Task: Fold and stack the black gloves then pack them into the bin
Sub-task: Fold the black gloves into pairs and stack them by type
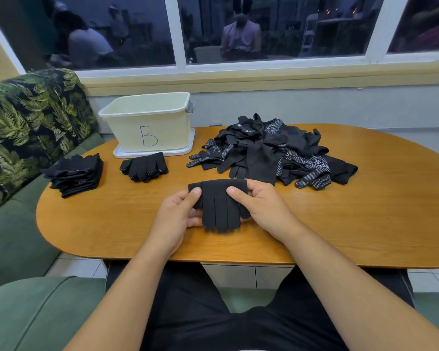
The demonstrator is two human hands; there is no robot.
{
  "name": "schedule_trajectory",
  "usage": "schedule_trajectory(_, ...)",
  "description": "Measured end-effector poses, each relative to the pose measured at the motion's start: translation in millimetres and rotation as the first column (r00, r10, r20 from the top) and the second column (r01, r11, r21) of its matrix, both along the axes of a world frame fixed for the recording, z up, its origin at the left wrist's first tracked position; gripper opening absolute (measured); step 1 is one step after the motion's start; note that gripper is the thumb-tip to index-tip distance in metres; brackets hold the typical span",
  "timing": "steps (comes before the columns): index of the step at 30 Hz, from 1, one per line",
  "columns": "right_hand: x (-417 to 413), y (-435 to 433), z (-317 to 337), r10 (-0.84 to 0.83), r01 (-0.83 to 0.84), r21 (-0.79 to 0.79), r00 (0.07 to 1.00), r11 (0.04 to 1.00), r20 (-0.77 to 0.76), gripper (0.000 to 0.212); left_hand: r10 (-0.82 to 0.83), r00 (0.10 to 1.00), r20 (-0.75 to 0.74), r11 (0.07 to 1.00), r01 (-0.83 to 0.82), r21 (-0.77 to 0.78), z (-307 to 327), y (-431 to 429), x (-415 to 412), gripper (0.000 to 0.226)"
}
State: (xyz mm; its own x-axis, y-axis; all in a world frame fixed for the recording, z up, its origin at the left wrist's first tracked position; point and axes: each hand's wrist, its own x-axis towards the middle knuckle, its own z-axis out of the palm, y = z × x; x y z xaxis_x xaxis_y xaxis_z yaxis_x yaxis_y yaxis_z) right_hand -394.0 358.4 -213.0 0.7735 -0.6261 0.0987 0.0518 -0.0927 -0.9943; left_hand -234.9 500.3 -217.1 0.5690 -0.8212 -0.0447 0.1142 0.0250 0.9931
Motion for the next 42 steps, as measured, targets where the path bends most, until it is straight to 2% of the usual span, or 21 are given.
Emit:
schedule_trajectory(4, 2.6, 2.2, 1.5, 0.037, -0.039, -0.05, 0.998, 0.998, -0.05, 0.03, 0.065, 0.998, -0.007, 0.997, -0.065, -0.033, 1.0, 1.4, -1.2, 0.03)
schedule_trajectory(6, 7.6, 3.1, 2.0, 0.027, -0.027, 0.018, 1.0, 0.999, 0.008, 0.033, 0.109, 0.994, -0.021, 0.991, -0.111, -0.082, 3.3, 1.6, -1.0, 0.03)
schedule_trajectory(9, 21.5, 9.8, 6.6, -0.015, 0.012, 0.063, 0.999, 0.998, 0.039, 0.033, 0.154, 0.988, -0.018, 0.972, -0.155, -0.175, 1.5, 10.3, 4.0, 0.055)
schedule_trajectory(11, 36.4, 17.4, 8.6, -0.037, 0.036, 0.048, 0.999, 0.998, 0.029, 0.039, 0.182, 0.982, 0.044, 0.966, -0.17, -0.193, 2.1, 17.0, 9.6, 0.061)
schedule_trajectory(15, 69.8, 28.8, 9.6, 0.012, -0.022, 0.112, 0.996, 0.993, 0.088, 0.069, 0.358, 0.916, 0.181, 0.926, -0.322, -0.199, 5.4, 31.5, 28.7, 0.038)
schedule_trajectory(16, 77.1, 32.6, 11.0, 0.053, -0.067, 0.129, 0.993, 0.989, 0.106, 0.068, 0.406, 0.893, 0.192, 0.908, -0.371, -0.197, 6.3, 36.0, 34.9, 0.033)
schedule_trajectory(19, 100.5, 43.7, 12.8, 0.133, -0.143, 0.098, 0.985, 0.985, 0.107, 0.042, 0.479, 0.846, 0.233, 0.877, -0.449, -0.171, 10.9, 49.4, 54.7, 0.025)
schedule_trajectory(21, 121.1, 47.8, 12.2, 0.125, -0.131, 0.079, 0.989, 0.988, 0.076, 0.032, 0.493, 0.832, 0.252, 0.87, -0.465, -0.166, 14.9, 53.7, 70.8, 0.025)
schedule_trajectory(26, 192.3, 35.6, 31.3, 0.056, -0.061, 0.144, 0.998, 0.988, 0.041, 0.018, 0.508, 0.797, 0.328, 0.857, -0.504, -0.105, 31.6, 40.9, 140.1, 0.024)
schedule_trajectory(29, 234.4, 21.1, 49.9, 0.033, -0.042, 0.24, 0.999, 0.97, 0.04, 0.016, 0.473, 0.8, 0.369, 0.871, -0.488, -0.058, 47.9, 22.4, 181.7, 0.029)
schedule_trajectory(32, 262.3, 8.7, 56.5, 0.008, -0.016, 0.298, 1.0, 0.954, 0.027, 0.02, 0.405, 0.788, 0.463, 0.87, -0.488, 0.071, 53.8, 4.9, 210.1, 0.036)
schedule_trajectory(35, 278.4, 4.0, 51.5, 0.024, -0.012, 0.35, 0.999, 0.936, -0.028, 0.021, 0.369, 0.801, 0.472, 0.851, -0.495, 0.176, 49.0, -3.2, 222.8, 0.041)
schedule_trajectory(42, 294.3, 0.4, 36.4, -0.001, 0.055, 0.32, 0.986, 0.946, -0.167, 0.025, 0.264, 0.748, 0.609, 0.843, -0.486, 0.23, 25.8, -6.9, 231.0, 0.047)
